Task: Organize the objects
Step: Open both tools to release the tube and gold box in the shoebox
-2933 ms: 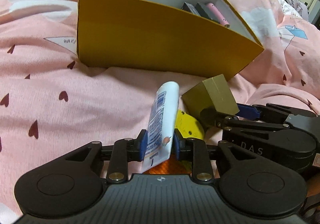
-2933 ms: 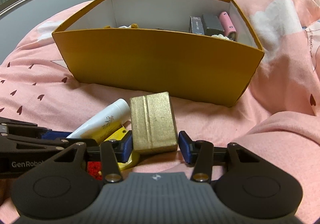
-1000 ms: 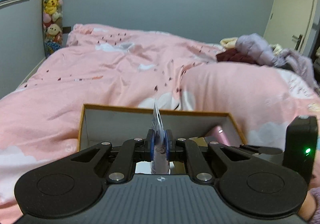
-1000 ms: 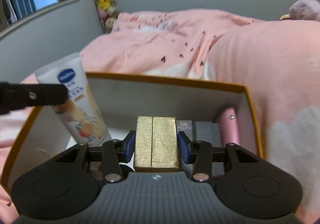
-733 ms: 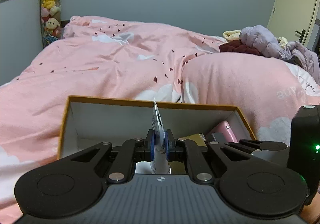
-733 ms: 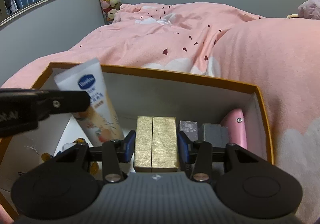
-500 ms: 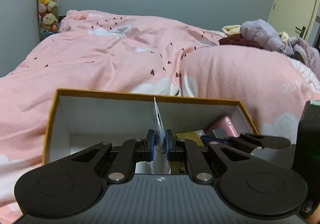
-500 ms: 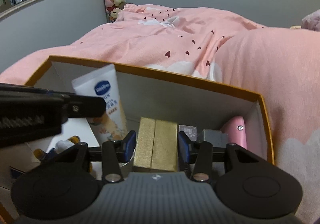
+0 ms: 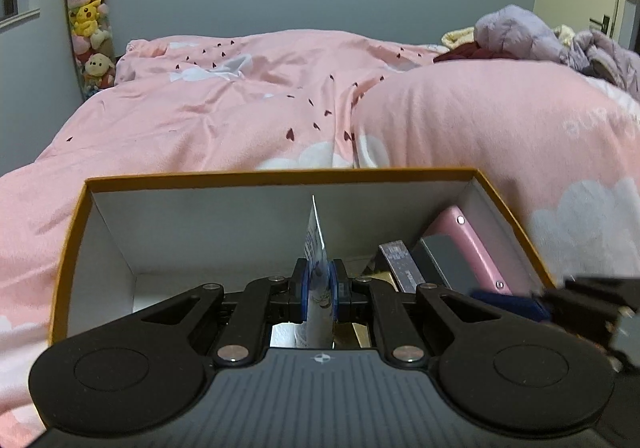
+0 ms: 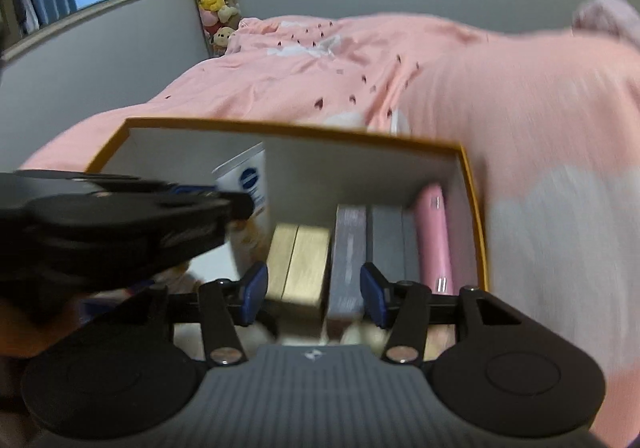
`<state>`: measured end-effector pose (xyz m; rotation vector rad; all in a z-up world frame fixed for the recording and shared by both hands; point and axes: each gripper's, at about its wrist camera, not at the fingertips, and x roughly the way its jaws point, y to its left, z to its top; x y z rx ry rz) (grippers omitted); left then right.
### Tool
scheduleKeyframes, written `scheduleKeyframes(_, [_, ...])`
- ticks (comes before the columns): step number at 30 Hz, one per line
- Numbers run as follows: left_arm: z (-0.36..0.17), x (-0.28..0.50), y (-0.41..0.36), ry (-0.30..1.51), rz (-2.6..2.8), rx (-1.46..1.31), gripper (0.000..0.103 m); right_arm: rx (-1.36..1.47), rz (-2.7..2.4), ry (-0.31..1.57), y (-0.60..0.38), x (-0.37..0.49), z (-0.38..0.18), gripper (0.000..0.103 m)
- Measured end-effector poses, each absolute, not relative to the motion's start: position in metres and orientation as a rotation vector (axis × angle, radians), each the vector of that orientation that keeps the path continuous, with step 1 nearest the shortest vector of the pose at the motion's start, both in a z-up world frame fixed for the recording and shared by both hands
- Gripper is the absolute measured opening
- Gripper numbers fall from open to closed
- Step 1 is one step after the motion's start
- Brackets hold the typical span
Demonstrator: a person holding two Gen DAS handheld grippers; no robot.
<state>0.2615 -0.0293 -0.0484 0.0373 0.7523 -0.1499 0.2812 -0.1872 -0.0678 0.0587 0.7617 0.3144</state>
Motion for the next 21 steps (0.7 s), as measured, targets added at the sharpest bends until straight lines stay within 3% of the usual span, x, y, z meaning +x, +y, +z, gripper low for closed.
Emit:
scheduleKeyframes(13, [-0.026,0.24,-0.032,0.78,-0.151,0.046,0.011,0.181,0.269,0.777,-0.21,0.246,-0.077,0.053])
scheduleKeyframes(21, [-0.043,0.251,-0.015,0.855,-0.15,-0.009,0.011,0.222,0.253,0.775,-0.215,0.242,-0.082,0.053])
